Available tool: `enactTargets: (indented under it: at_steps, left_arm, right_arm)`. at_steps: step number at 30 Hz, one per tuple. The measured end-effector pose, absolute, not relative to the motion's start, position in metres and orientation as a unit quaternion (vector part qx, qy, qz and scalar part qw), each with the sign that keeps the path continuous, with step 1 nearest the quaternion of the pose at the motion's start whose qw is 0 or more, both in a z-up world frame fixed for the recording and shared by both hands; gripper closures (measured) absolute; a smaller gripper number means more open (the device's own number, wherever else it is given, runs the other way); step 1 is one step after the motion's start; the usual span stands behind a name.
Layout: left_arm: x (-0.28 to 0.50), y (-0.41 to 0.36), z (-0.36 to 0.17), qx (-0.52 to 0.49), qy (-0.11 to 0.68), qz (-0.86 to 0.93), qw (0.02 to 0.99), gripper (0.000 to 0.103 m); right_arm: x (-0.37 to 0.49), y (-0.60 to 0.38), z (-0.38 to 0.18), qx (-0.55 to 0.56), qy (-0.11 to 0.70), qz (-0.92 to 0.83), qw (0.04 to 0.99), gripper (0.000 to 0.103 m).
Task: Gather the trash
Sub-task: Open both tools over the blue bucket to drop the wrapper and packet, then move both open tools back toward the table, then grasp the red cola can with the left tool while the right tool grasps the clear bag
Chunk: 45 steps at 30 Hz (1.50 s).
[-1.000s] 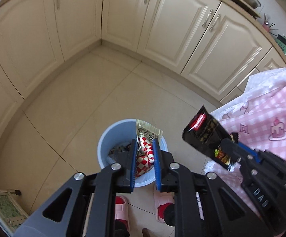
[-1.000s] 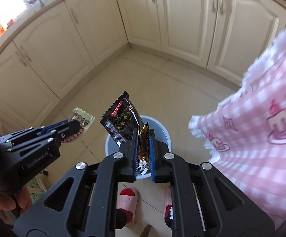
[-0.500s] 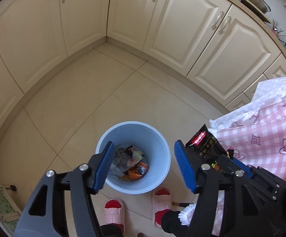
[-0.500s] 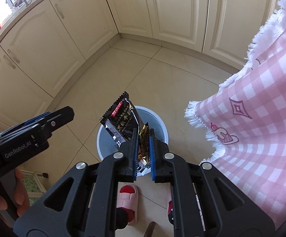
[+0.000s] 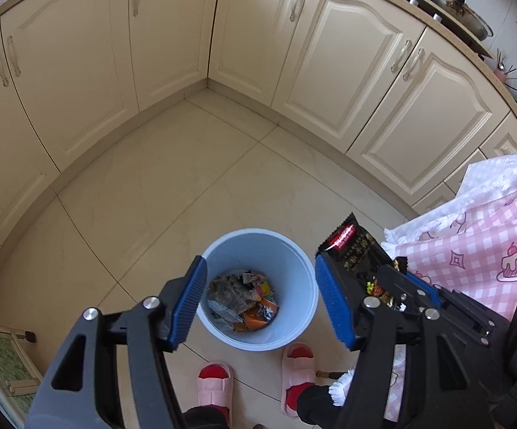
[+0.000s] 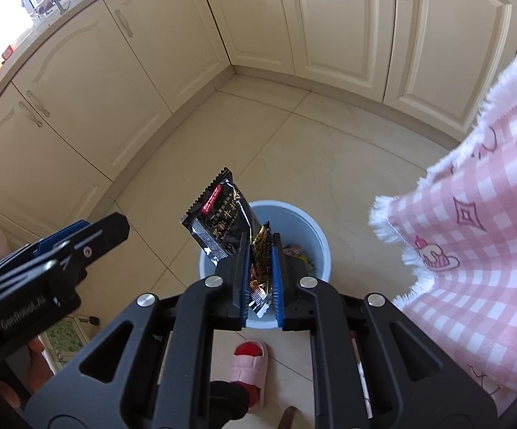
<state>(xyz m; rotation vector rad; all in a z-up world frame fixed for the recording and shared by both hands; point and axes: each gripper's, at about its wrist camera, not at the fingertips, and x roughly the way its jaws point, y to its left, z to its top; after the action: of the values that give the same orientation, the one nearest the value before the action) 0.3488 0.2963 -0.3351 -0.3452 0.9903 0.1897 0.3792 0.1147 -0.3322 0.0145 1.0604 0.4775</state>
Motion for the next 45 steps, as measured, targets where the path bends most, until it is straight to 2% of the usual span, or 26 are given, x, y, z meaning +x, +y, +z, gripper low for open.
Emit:
enactTargets:
  at_steps: [5, 7, 10, 18, 22, 27, 36, 45]
  left_arm:
    - [0.342, 0.303, -0.318, -0.163, 0.456, 0.096, 0.870, 0.041]
    - [0.339, 0.304, -0.311, -0.159, 0.450, 0.101, 0.873, 0.040]
    - [0.336, 0.304, -0.303, -0.157, 0.444, 0.103, 0.876, 0.040]
    - [0.320, 0.296, -0.269, -0.152, 0.419, 0.099, 0.890, 0.040]
    - [0.306, 0.281, -0.231, -0.146, 0.389, 0.090, 0.905, 0.039]
    - [0.289, 0.249, -0.174, -0.132, 0.340, 0.070, 0.929, 0.033]
    - [0.285, 0.122, -0.102, -0.089, 0.297, -0.032, 0.950, 0.028]
    - [0.334, -0.069, -0.092, -0.014, 0.324, -0.181, 0.929, 0.027]
  right_arm:
    - [0.383, 0.126, -0.318, 0.013, 0.490, 0.233, 0.840, 0.088]
    - [0.383, 0.128, -0.312, 0.013, 0.483, 0.236, 0.843, 0.084]
    - [0.379, 0.128, -0.301, 0.012, 0.468, 0.239, 0.851, 0.062]
    - [0.363, 0.116, -0.258, 0.011, 0.432, 0.243, 0.869, 0.061]
    - [0.346, 0.095, -0.217, 0.014, 0.393, 0.242, 0.887, 0.061]
    - [0.326, 0.048, -0.159, 0.030, 0.339, 0.231, 0.912, 0.059]
    - [0.293, -0.101, -0.077, 0.049, 0.259, 0.155, 0.952, 0.053]
    - [0.289, -0.295, -0.079, 0.093, 0.255, 0.005, 0.962, 0.052]
